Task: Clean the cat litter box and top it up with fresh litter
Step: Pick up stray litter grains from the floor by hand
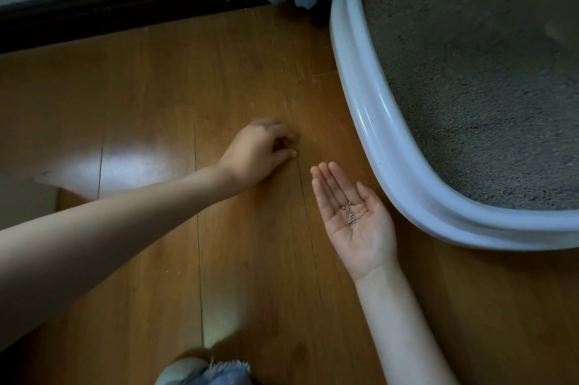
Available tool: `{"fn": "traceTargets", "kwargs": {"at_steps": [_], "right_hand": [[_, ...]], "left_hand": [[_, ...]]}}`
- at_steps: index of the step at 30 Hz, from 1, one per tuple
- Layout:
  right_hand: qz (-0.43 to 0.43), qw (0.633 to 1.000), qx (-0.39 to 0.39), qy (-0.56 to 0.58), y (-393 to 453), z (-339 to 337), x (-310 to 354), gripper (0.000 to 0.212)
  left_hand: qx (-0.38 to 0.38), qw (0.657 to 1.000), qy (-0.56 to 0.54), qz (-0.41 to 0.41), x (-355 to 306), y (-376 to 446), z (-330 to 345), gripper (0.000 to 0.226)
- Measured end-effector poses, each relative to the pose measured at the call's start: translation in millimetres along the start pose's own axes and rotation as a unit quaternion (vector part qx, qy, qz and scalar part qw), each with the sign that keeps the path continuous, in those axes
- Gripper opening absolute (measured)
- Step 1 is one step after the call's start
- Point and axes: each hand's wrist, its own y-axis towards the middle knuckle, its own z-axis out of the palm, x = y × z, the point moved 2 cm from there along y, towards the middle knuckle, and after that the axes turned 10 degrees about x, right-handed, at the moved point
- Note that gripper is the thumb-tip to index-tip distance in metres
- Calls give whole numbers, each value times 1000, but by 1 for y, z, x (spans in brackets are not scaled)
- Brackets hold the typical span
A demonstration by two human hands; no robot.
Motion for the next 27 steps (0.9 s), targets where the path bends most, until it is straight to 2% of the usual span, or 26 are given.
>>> {"fn": "traceTargets", "kwargs": {"at_steps": [7, 14, 19, 21, 24, 27], "right_hand": [[-1, 1000, 0, 13, 0, 4, -2, 45], [-2, 1000, 2, 17, -1, 3, 0, 44], [-4, 1000, 3, 9, -1, 5, 2, 42], [-3, 1000, 1, 8, -1, 5, 3, 42], [-3, 1000, -2, 6, -3, 5, 2, 44], [15, 1000, -4, -6, -7, 3, -4, 43]], "left_hand": [[3, 1000, 4, 21, 0, 20, -2, 30], [10, 995, 53, 78, -1, 23, 0, 8], [31, 979, 166, 116, -6, 24, 3, 25], [52, 973, 201, 98, -10, 25, 6, 31], [77, 972, 210, 68, -12, 27, 8, 35], [73, 979, 176, 74, -16, 24, 10, 30]]}}
